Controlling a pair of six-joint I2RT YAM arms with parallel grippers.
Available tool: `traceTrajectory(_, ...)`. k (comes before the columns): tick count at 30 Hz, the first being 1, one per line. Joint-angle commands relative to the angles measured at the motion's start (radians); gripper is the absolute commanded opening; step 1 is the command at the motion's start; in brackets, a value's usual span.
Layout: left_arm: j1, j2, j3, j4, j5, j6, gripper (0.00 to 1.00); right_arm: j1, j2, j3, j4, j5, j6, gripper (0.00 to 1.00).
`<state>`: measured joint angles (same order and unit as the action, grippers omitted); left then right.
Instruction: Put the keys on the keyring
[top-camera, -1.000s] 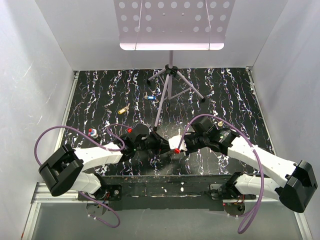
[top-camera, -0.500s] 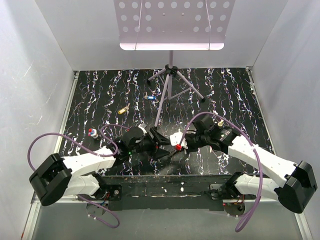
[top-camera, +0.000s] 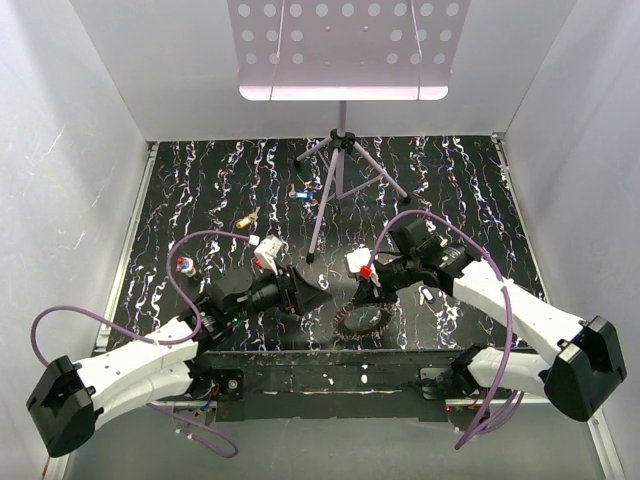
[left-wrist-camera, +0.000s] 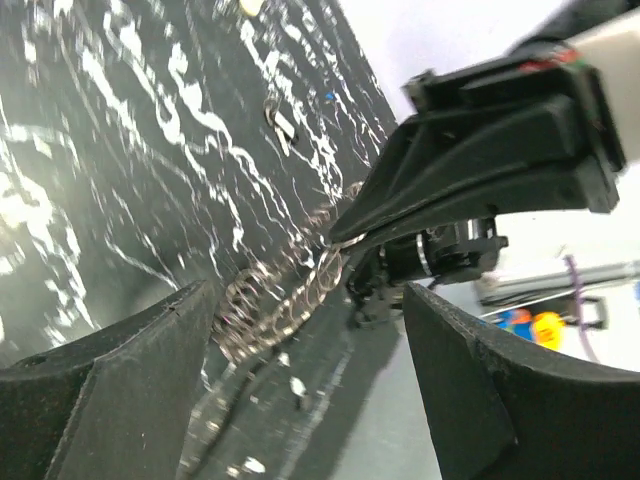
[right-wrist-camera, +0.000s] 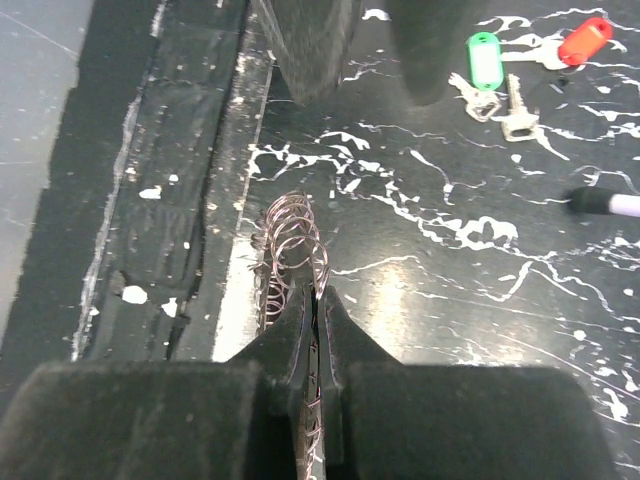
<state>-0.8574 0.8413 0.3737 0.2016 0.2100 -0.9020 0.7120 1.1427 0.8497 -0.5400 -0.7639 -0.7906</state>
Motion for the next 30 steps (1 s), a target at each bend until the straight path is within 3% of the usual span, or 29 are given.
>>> traceTrajectory(1, 0.003, -0.036, -0.035, 0.183, 0.070, 0.478, 0.76, -0.009, 0.031, 0.058, -0.058, -0.129, 0.013, 0.01)
traceTrajectory(5, 0.003, 0.021, -0.003, 0.228, 0.172, 0.675, 0.71, -0.013, 0.066, 0.097, -0.113, -0.167, -0.018, 0.01)
traceTrajectory(8, 0.003, 0.071, 0.034, 0.223, 0.230, 0.721, 0.64, -0.014, 0.089, 0.141, -0.191, -0.178, -0.070, 0.01)
traceTrajectory(15, 0.003, 0.139, 0.030, 0.346, 0.315, 0.703, 0.57, -0.014, 0.152, 0.244, -0.324, -0.213, -0.125, 0.01)
traceTrajectory(24, 0.003, 0.231, 0.039, 0.458, 0.376, 0.670, 0.45, -0.016, 0.167, 0.252, -0.321, -0.221, -0.118, 0.01)
traceTrajectory(30, 0.001, 0.257, 0.028, 0.530, 0.417, 0.637, 0.45, -0.016, 0.170, 0.244, -0.302, -0.224, -0.105, 0.01)
